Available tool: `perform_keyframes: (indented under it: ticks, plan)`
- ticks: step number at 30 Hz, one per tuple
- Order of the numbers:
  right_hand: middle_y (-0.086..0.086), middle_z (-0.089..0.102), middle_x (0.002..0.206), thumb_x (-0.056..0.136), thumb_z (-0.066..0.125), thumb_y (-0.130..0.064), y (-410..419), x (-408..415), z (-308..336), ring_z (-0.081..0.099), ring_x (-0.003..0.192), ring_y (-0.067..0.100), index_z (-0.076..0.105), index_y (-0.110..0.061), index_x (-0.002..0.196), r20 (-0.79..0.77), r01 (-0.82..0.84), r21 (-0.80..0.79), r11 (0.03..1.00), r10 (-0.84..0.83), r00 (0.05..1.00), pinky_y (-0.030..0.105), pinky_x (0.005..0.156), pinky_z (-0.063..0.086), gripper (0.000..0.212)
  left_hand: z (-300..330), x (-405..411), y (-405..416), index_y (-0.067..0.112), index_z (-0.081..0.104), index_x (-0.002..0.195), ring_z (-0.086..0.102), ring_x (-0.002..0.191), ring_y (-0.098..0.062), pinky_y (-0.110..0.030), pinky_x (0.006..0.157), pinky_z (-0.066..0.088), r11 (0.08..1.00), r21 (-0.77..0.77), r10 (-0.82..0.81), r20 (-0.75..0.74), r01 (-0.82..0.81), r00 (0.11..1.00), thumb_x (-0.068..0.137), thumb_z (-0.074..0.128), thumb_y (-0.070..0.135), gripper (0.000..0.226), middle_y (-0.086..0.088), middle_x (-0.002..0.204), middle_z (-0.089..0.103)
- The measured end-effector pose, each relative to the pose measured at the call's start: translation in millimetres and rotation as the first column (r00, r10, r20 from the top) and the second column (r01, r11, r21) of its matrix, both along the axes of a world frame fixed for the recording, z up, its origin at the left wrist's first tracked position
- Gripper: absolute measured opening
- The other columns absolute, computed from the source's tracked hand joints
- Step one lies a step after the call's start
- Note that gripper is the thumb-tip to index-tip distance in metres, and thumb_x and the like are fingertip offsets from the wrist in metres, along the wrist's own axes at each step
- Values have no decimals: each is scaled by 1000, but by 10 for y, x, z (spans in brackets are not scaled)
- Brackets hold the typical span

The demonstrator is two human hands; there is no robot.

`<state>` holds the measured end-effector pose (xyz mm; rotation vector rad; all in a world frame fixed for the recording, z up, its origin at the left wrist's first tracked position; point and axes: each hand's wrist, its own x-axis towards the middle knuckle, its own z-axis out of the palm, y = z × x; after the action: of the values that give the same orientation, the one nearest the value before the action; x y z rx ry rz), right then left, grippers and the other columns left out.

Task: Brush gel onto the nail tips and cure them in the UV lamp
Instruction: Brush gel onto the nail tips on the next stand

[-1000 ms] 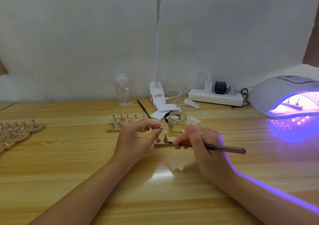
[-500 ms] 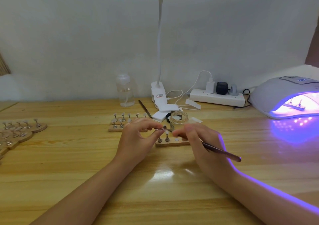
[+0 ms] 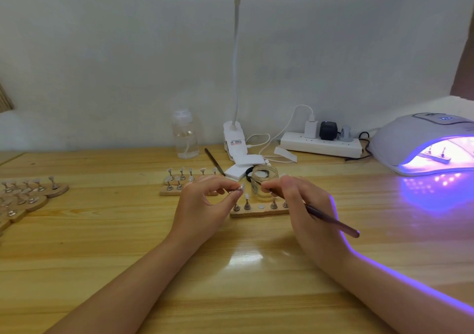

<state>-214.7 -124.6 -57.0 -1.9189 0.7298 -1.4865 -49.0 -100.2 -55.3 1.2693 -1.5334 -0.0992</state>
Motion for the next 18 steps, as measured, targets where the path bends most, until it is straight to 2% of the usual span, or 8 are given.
perform_keyframes:
  ticks: [2, 4, 7, 9, 12, 13, 16, 18]
  plan:
    - [-6, 71, 77, 89, 44, -37, 4, 6, -9, 66, 78, 5, 70, -22, 80, 6, -52, 42, 998, 51, 999, 20, 73, 50, 31, -1, 2, -2, 34, 65, 75, 57, 73, -7, -12, 67, 44, 1000, -7, -3, 5, 3, 1000, 72, 75, 7, 29, 19, 73, 63]
    - [-3, 70, 68, 89, 43, -38, 33, 6, -3, 66, 69, 6, 70, -20, 72, 69, -85, 25, 996, 83, 994, 16, 67, 49, 36, -6, 5, -8, 32, 65, 74, 57, 75, -4, -8, 68, 42, 1000, -8, -1, 5, 1, 1000, 71, 75, 6, 28, 19, 73, 63]
    - [-13, 68, 72, 87, 35, -37, 23, -3, 10, 63, 75, 8, 68, -23, 75, 21, 20, -102, 995, -18, 1000, 25, 71, 50, 38, -17, 14, -20, 32, 66, 75, 56, 74, -3, -9, 69, 42, 1000, -10, 8, 18, -8, 1000, 71, 75, 7, 27, 20, 73, 62]
    - [-18, 67, 78, 86, 35, -40, 20, 12, 12, 63, 81, 6, 67, -28, 80, -50, 36, -100, 994, -41, 998, 30, 74, 51, 35, -23, 15, -20, 34, 65, 75, 57, 73, -5, -17, 73, 44, 1000, -12, 12, 25, -12, 1000, 71, 76, 9, 28, 20, 73, 62]
    - [-13, 69, 72, 86, 37, -40, 45, 24, -2, 65, 73, 2, 69, -27, 74, -2, -62, -26, 998, 62, 998, 17, 69, 49, 37, -22, 4, -14, 38, 64, 74, 58, 74, -8, -35, 78, 46, 1000, -7, 15, 8, -15, 1000, 71, 76, 12, 28, 20, 73, 63]
    - [-13, 69, 71, 86, 36, -39, 45, 16, -6, 65, 72, 2, 68, -27, 73, 12, -70, -36, 997, 71, 997, 14, 67, 48, 37, -19, 1, -12, 39, 64, 73, 58, 75, -8, -39, 78, 47, 1000, -9, 17, 2, -17, 1000, 71, 76, 12, 29, 21, 73, 63]
    - [-18, 67, 80, 87, 35, -40, 26, 8, 1, 63, 81, 2, 65, -34, 82, -58, -2, -87, 996, -3, 998, 19, 72, 49, 32, -15, 0, -7, 38, 64, 73, 57, 75, -5, -44, 82, 46, 1000, -5, 15, -3, -16, 1000, 71, 75, 13, 28, 21, 73, 62]
    - [-17, 68, 78, 86, 35, -43, 21, 17, -6, 63, 80, 1, 66, -34, 80, -53, -17, -44, 999, 15, 998, 18, 72, 48, 33, -13, -3, -5, 37, 65, 74, 57, 75, -6, -44, 82, 46, 1000, -3, 7, -6, -8, 1000, 71, 75, 13, 26, 20, 74, 63]
